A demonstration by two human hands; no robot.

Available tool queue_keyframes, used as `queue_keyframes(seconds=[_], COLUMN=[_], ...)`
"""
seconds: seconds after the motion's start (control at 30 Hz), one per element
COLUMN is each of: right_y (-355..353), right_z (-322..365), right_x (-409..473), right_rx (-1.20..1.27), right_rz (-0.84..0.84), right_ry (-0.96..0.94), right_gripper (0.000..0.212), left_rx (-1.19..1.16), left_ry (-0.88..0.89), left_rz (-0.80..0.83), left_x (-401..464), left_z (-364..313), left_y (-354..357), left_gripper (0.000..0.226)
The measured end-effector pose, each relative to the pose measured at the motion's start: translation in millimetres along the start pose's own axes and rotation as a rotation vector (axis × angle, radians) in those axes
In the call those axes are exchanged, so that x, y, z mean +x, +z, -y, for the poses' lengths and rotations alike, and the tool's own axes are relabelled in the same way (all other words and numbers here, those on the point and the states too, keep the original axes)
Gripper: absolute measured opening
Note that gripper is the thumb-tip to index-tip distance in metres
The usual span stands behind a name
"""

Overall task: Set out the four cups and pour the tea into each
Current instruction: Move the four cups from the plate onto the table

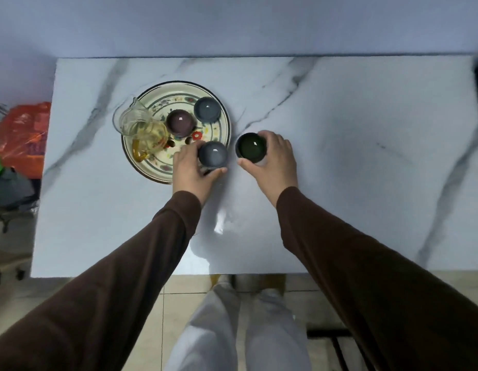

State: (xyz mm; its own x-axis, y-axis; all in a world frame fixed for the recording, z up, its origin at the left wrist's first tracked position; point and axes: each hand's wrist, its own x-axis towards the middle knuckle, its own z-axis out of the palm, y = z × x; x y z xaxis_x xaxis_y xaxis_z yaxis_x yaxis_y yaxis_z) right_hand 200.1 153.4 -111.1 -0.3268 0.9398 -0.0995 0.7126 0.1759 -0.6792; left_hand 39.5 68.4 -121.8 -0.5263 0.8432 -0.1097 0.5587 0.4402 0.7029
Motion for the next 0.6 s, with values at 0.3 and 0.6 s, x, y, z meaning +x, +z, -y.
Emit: queue_keyframes(seconds=[0.3, 0.6], right_y=[-122, -214], right_z=[-104, -212], right_x=[-54, -82], right_rx=[0.005, -0.004], right_rz=[-0.112, -0.151], right_ry=[0.146, 0.243], right_gripper=[0.061, 0.06], left_rx=[-0.031, -0.072], left_ry=[0.104, 0.114], left_rz=[0.128, 0.209], left_x=[-62, -103], left_z=[-102, -183], left_y=[85, 184], left_gripper=[0.061, 0.059])
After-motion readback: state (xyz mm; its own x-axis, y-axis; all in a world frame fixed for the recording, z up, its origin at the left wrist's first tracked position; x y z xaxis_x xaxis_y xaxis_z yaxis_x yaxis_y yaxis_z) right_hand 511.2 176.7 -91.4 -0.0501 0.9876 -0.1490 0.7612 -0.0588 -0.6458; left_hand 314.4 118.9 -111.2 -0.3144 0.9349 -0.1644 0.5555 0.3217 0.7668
